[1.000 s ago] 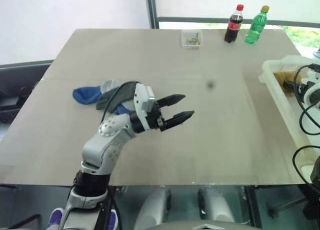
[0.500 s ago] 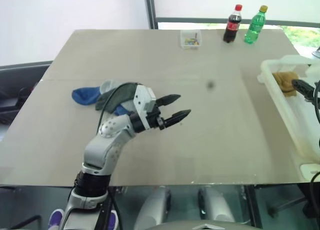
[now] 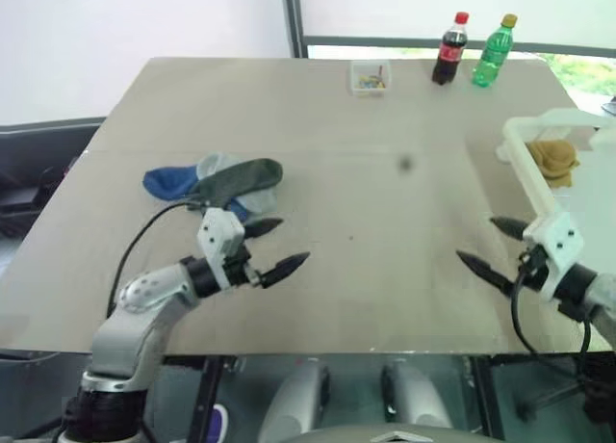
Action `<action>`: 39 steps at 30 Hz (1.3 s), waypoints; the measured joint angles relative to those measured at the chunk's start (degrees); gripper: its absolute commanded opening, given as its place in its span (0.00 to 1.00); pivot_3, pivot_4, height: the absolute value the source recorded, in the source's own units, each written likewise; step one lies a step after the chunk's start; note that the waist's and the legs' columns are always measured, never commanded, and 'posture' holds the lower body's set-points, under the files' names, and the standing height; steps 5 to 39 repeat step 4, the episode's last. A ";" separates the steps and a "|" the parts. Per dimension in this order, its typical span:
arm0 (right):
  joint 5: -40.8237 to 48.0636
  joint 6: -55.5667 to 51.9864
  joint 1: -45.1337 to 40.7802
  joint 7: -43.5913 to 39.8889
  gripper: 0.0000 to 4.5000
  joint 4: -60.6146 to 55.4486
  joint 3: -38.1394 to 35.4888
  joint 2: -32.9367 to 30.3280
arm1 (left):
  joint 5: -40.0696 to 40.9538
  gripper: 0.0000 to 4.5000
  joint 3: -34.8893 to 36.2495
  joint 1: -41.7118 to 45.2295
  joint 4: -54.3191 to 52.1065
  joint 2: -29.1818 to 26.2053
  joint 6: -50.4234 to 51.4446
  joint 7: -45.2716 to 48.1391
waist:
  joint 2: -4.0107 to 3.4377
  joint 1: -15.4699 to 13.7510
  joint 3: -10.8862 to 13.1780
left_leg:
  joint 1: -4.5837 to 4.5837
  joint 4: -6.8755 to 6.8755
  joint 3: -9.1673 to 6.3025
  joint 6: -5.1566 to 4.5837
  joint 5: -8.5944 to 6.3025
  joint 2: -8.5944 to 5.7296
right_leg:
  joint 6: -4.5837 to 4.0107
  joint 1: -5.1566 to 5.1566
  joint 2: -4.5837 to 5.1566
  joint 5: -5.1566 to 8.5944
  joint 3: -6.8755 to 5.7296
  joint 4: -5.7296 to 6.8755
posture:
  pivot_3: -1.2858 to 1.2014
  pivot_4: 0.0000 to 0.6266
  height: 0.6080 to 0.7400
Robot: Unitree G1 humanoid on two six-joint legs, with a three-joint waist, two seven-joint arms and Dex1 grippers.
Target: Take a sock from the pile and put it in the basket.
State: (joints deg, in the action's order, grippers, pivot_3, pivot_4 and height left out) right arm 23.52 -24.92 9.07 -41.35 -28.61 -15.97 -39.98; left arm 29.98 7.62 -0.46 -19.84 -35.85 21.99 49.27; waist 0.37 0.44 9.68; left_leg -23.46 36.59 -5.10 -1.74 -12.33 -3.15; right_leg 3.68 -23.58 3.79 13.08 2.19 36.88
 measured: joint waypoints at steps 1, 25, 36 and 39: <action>-0.02 0.88 0.39 -0.38 1.00 -0.07 -0.12 -0.01 | 0.34 0.99 0.66 -0.63 -0.53 -0.10 0.25 -0.11 | 0.01 0.06 0.00 | 0.00 0.00 0.01 0.00 0.00 0.02 | -0.02 0.01 0.01 0.01 0.02 0.00 | 0.52 0.24 1.00; -0.01 2.04 1.82 -1.01 1.00 -0.08 -0.67 -0.02 | 1.18 0.99 1.91 -2.86 -2.73 -0.85 0.72 -0.47 | 0.06 0.04 -0.02 | 0.05 0.01 0.03 0.00 0.00 0.02 | -0.14 0.04 0.21 0.08 0.05 0.00 | 0.52 0.24 1.00; -0.01 2.04 1.82 -1.01 1.00 -0.08 -0.67 -0.02 | 1.18 0.99 1.91 -2.86 -2.73 -0.85 0.72 -0.47 | 0.06 0.04 -0.02 | 0.05 0.01 0.03 0.00 0.00 0.02 | -0.14 0.04 0.21 0.08 0.05 0.00 | 0.52 0.24 1.00; -0.01 2.04 1.82 -1.01 1.00 -0.08 -0.67 -0.02 | 1.18 0.99 1.91 -2.86 -2.73 -0.85 0.72 -0.47 | 0.06 0.04 -0.02 | 0.05 0.01 0.03 0.00 0.00 0.02 | -0.14 0.04 0.21 0.08 0.05 0.00 | 0.52 0.24 1.00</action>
